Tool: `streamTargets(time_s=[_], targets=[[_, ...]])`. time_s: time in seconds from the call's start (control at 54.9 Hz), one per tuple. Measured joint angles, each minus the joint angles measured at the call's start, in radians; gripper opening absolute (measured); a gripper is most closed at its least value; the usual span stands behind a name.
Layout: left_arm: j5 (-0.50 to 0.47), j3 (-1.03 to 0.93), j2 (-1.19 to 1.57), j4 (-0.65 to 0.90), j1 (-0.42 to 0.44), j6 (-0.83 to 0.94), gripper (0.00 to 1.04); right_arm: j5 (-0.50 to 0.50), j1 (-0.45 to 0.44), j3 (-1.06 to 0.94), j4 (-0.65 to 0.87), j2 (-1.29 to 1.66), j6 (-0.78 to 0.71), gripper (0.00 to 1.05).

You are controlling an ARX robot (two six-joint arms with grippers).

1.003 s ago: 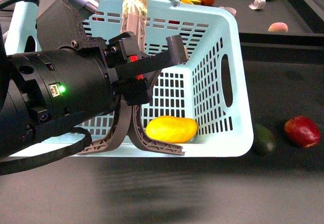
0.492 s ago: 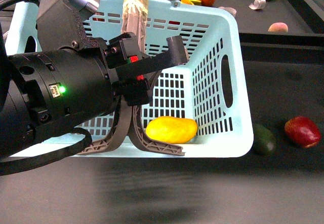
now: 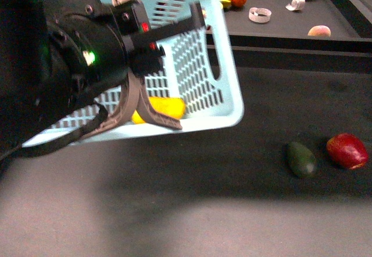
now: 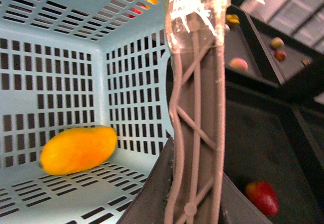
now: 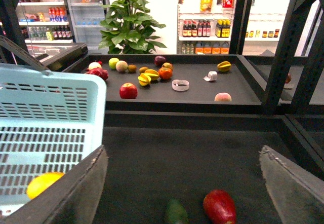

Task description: Pick mango with right arm and hold basket with left

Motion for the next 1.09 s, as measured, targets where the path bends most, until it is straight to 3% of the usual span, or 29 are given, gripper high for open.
streamTargets(time_s=[0.109, 0.438, 0.674, 0.93, 1.094], targets=[[-0.105, 0.096, 0.036, -0.079, 0.054, -0.216, 0.06, 0.0, 0.0, 0.0, 0.0, 0.0, 0.0, 0.97], [-0.222, 0.213, 0.153, -0.218, 0.138, -0.758, 0.06, 0.0, 0.0, 0.0, 0.0, 0.0, 0.0, 0.97], [-0.29, 0.238, 0.223, -0.246, 0.187, -0.958, 0.06, 0.0, 0.0, 0.0, 0.0, 0.0, 0.0, 0.97], [-0.3, 0.257, 0.292, -0.256, 0.206, -1.05, 0.06, 0.0, 0.0, 0.0, 0.0, 0.0, 0.0, 0.97], [-0.317, 0.275, 0.291, -0.304, 0.205, -1.107, 0.33, 0.0, 0.0, 0.0, 0.0, 0.0, 0.0, 0.97]])
